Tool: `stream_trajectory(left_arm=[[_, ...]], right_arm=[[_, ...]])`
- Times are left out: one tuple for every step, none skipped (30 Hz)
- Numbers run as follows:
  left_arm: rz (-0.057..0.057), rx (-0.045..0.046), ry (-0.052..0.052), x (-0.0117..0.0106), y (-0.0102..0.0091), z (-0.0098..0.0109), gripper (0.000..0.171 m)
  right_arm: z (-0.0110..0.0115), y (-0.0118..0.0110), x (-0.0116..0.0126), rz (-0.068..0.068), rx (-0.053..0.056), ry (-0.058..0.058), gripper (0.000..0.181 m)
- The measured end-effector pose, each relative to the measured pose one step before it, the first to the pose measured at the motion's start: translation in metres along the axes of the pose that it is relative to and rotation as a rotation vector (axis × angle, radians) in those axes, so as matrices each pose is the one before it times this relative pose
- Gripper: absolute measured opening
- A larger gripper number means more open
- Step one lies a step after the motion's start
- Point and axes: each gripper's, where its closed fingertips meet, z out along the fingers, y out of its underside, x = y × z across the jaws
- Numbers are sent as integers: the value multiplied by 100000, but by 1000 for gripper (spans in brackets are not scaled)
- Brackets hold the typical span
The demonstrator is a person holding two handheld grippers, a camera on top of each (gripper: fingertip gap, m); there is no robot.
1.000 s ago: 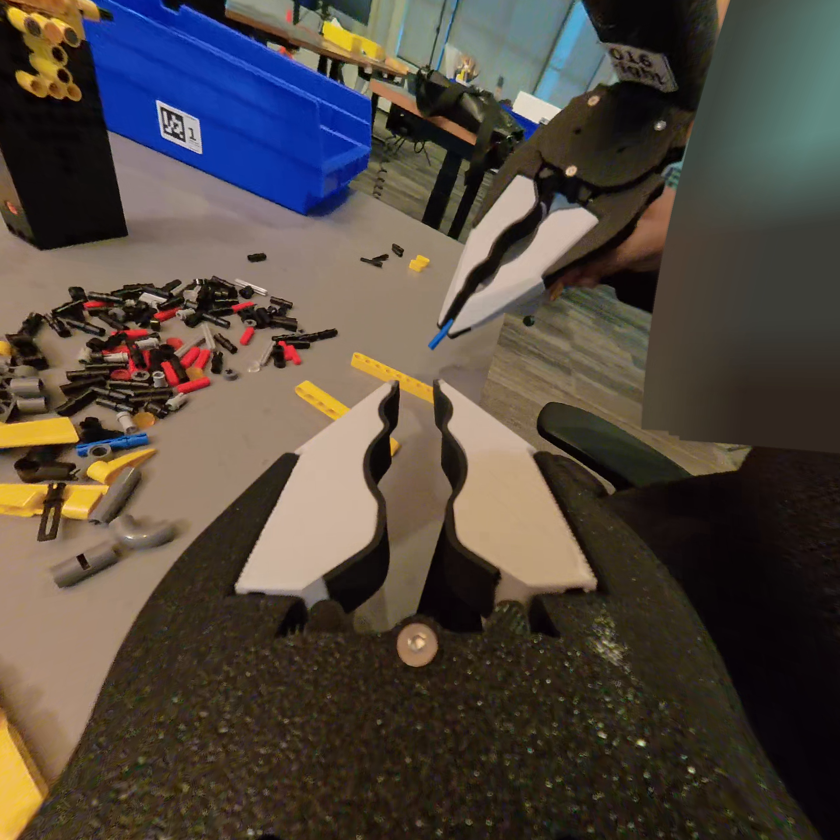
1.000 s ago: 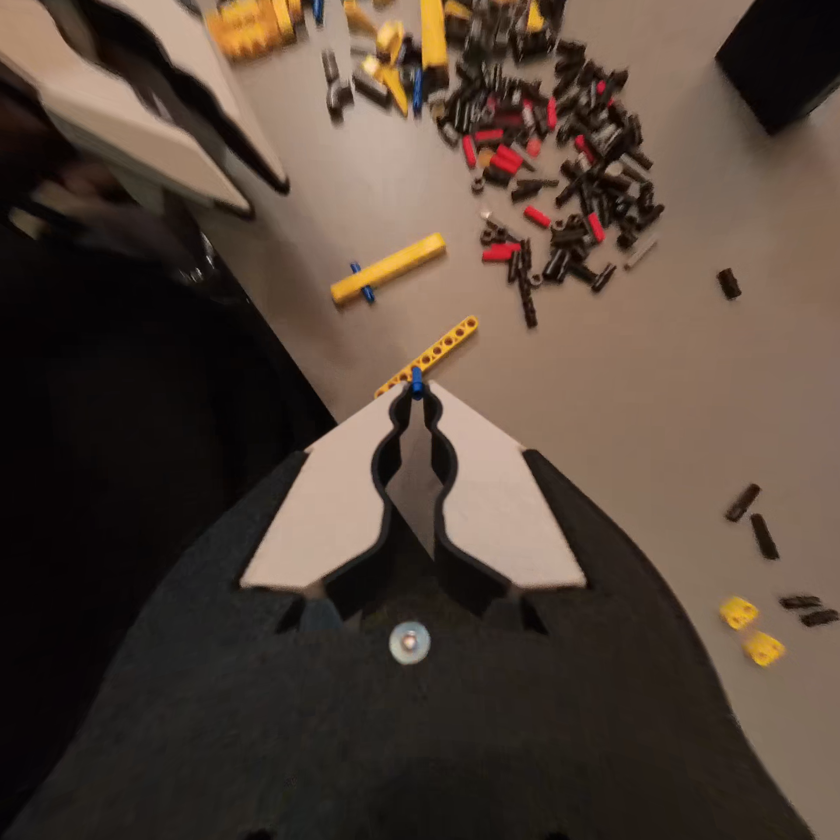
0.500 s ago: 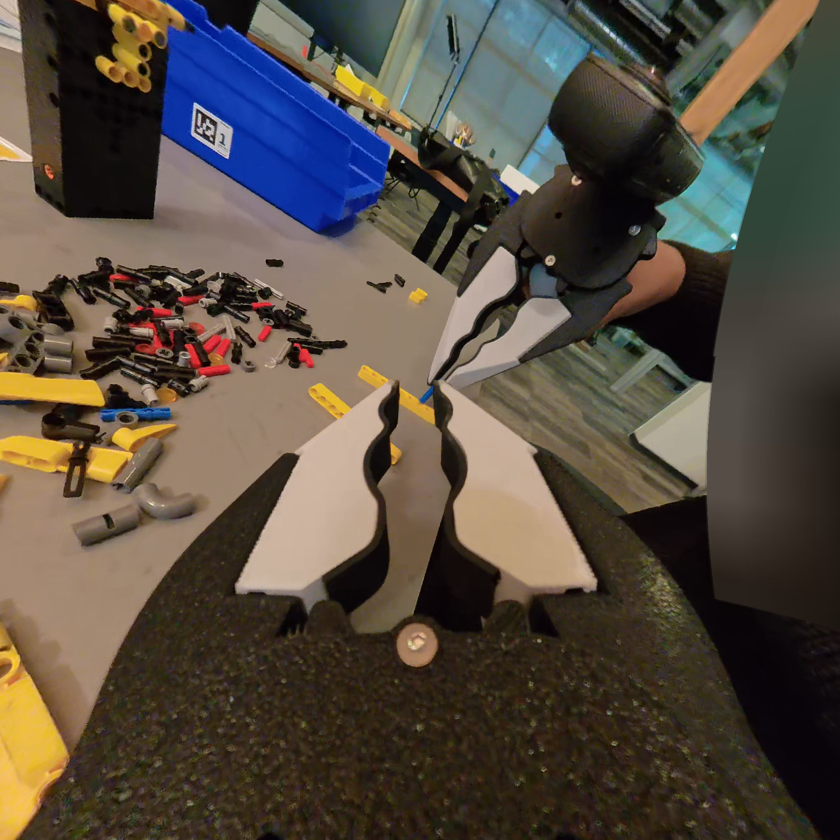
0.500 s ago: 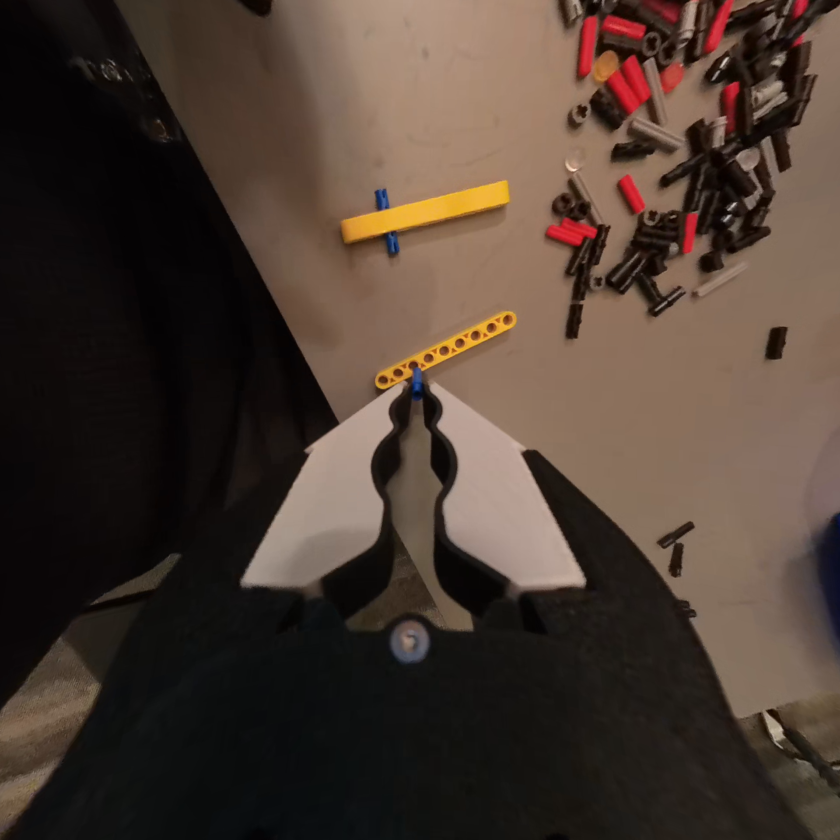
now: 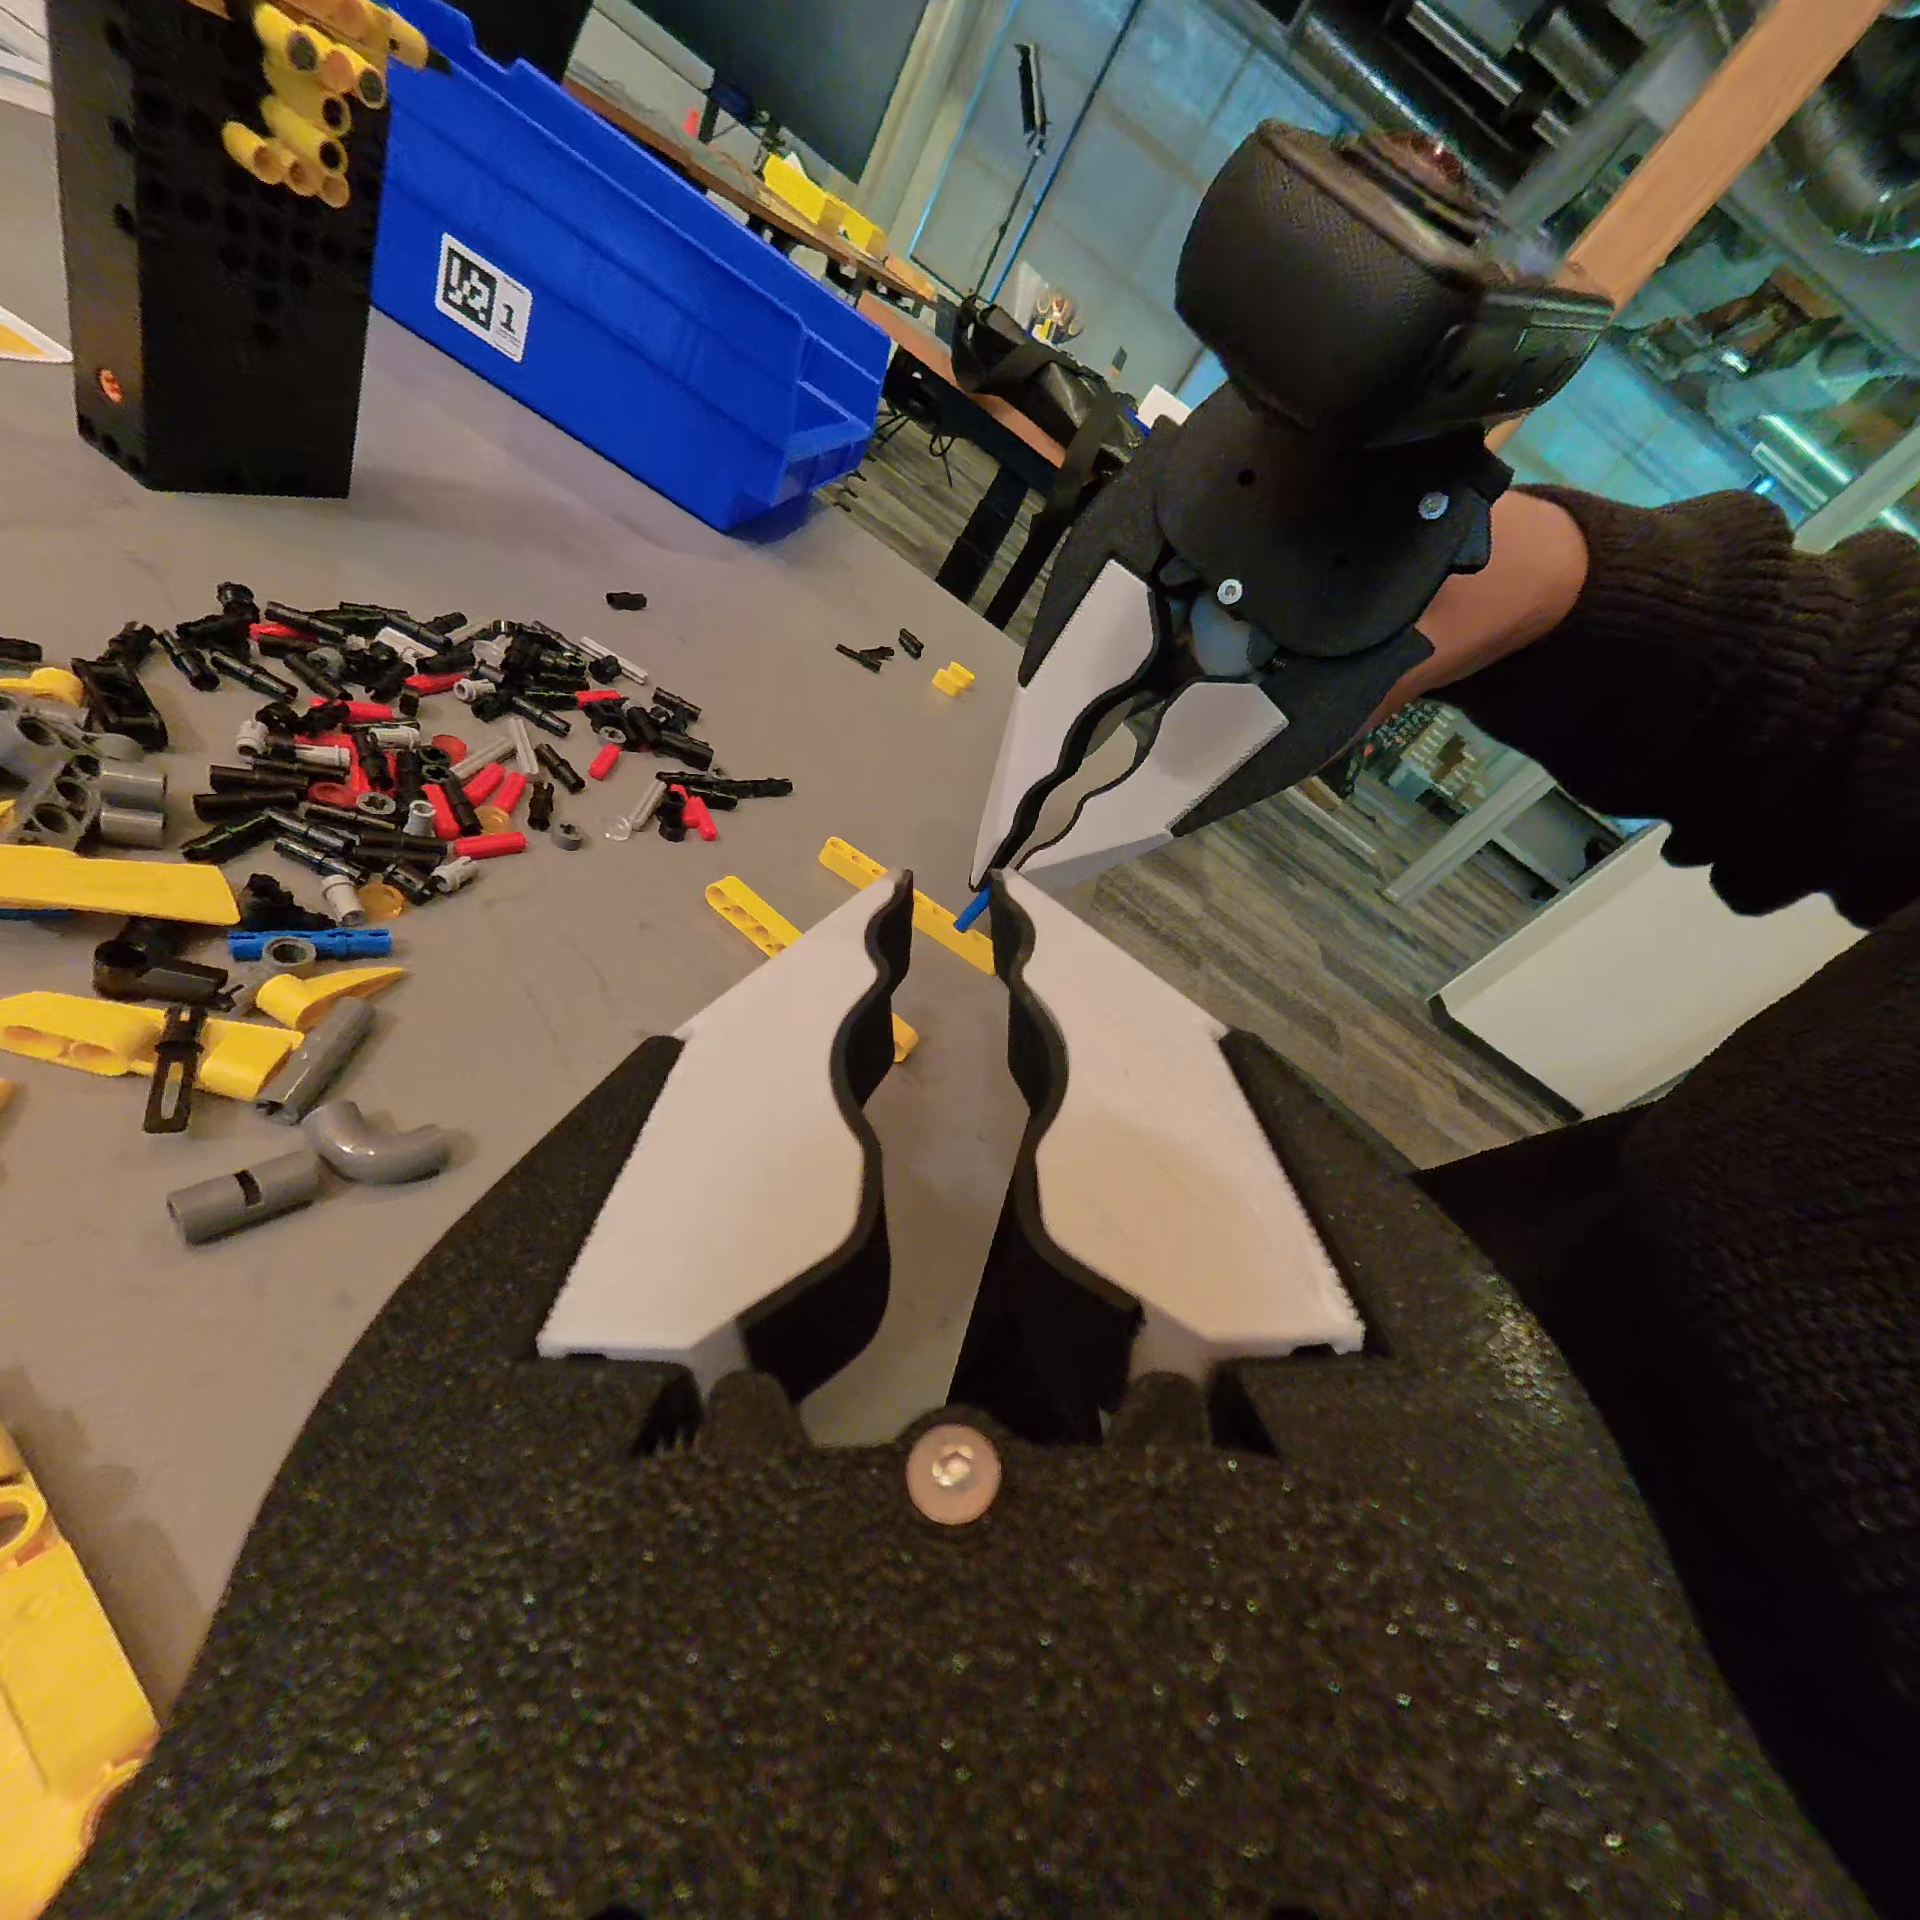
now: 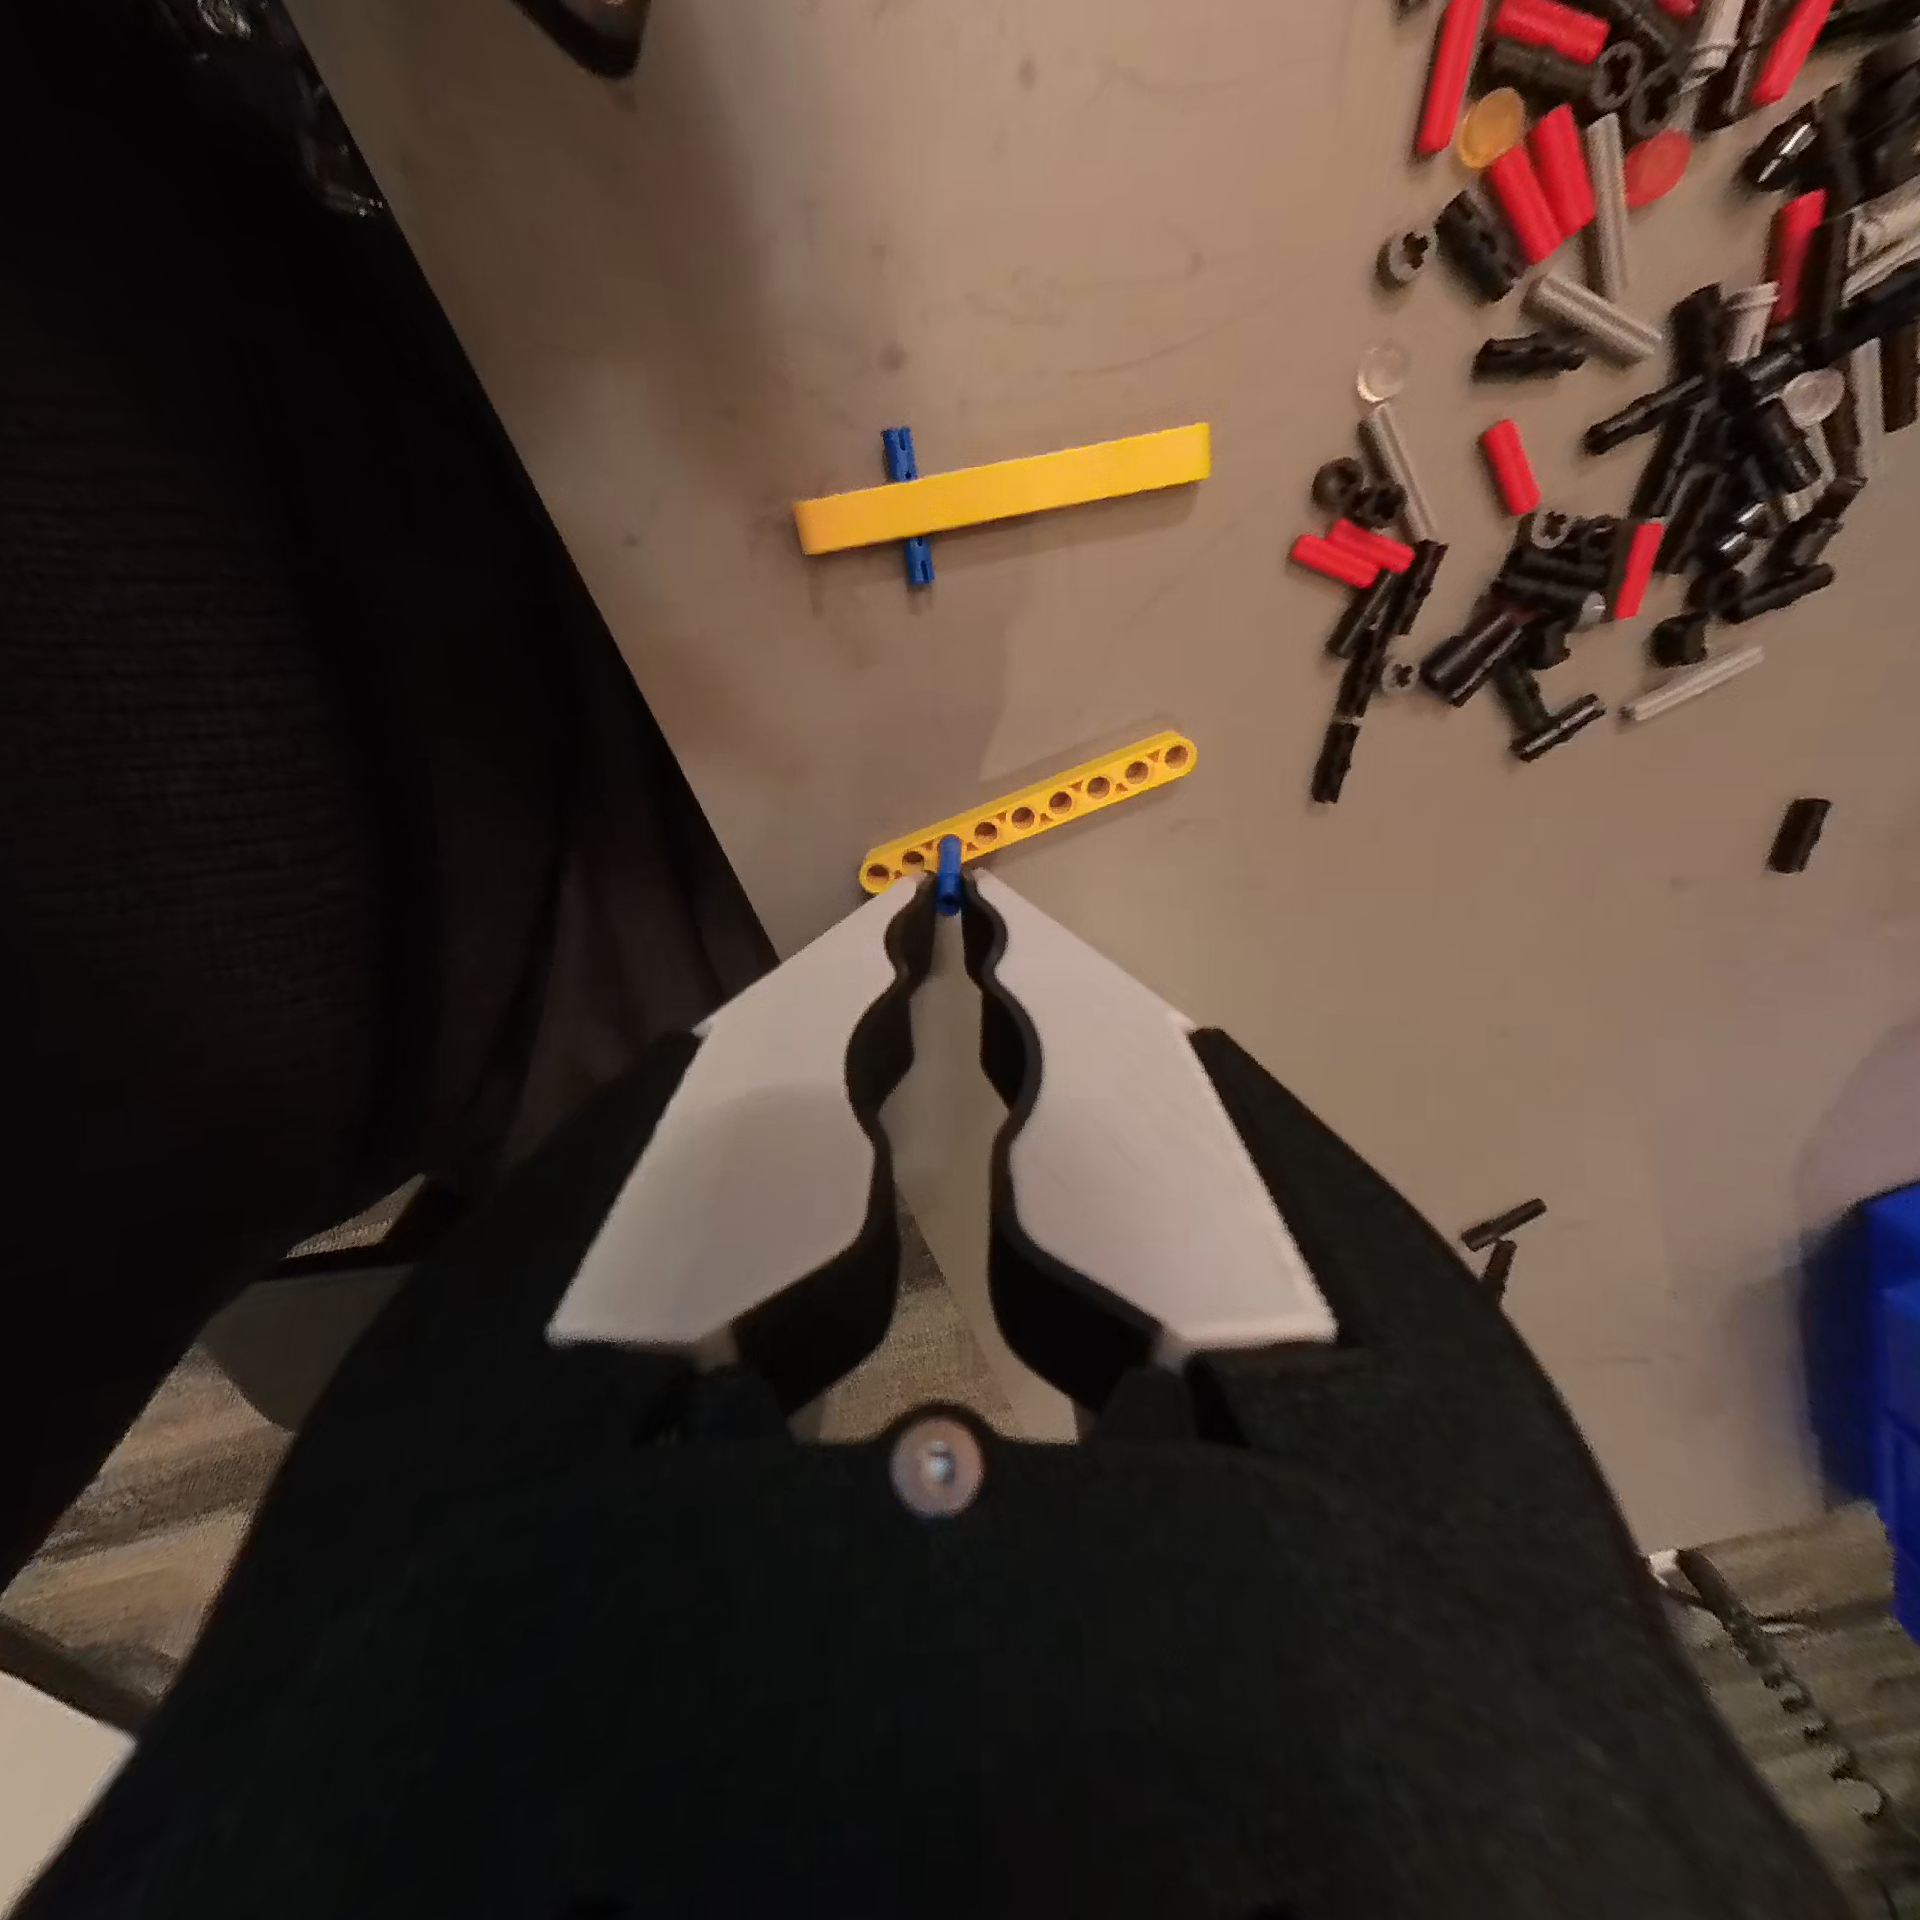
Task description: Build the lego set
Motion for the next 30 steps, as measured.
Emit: stream_trajectory(left_arm=[[-245,107,140,6,-19,-19,14],[-175,68,100,-9,-6,-7,14],[-78,44,39,-1,-1,-3,14],[-1,57,-4,-7,-11,-3,14],[-15,21,5,2,-3,1,14],[-24,-54,-9,0,8,-4,14],[1,-6,-9,-1,1,0,14],[-46,21,-8,-15,-2,3,14],[-44,21,42,9,-3,1,14],[-33,55,7,-4,-10,-17,14],[-49,62,-6,-9,-4,-2,14],[-21,53,49,7,-7,-10,14],[-4,68,50,6,-9,-9,14],[-40,109,63,10,-13,-20,14],[-46,134,69,-6,-16,-18,14],[-62,112,82,14,-14,-20,14],[-106,83,130,7,-9,-21,14],[-125,154,170,13,-18,-30,14],[-171,188,155,2,-30,-28,14],[-211,152,177,8,-26,-30,14],[-228,130,186,11,-23,-18,14],[-223,120,171,-3,-30,-18,14],[-186,98,133,7,-16,-13,14],[-140,58,108,0,-10,-16,14],[-74,71,56,1,-5,-1,14],[-54,48,-9,2,-6,-11,14],[-49,-4,14,-6,6,-7,14],[-30,-5,-9,1,1,0,14],[-40,18,-25,-7,-6,-6,14],[-21,-1,-35,-3,0,0,14]], right_arm=[[-9,-12,-4,-365,-1033,53,5],[-8,-13,0,-244,-998,-2,4],[-6,-33,8,-147,-967,-74,4],[-7,-18,9,20,-965,-173,4],[-11,-13,-3,408,-1007,-359,4],[-9,-33,7,478,-978,-417,4],[-8,-14,0,449,-1063,-392,4],[-9,-9,6,408,-1194,-312,4],[-7,-20,-4,205,-1266,-149,4],[-4,-37,-6,-200,-1316,41,4],[-9,-42,-1,-454,-1334,152,4],[-11,-47,-11,-803,-1313,267,4],[-10,-33,-5,-1058,-1254,353,4],[-11,-37,-2,-1098,-1098,370,4],[-12,-30,-4,-878,-966,286,4],[-1,-3,-14,-636,-839,192,4],[-11,13,0,-359,-623,64,4],[3,7,-1,-62,-342,-107,4],[0,-1,3,146,-135,-237,4],[-12,-8,2,161,95,-271,4],[-3,-29,3,138,226,-211,4],[2,-43,-3,265,306,-114,4],[-5,-37,-4,363,336,-60,4],[-5,-19,8,434,310,-61,4],[6,-16,-2,664,320,-154,4],[-7,23,3,843,245,-274,4],[5,33,0,990,262,-345,4],[9,40,-1,1149,302,-398,4],[5,56,1,1133,250,-382,4],[16,67,4,924,267,-304,4]])
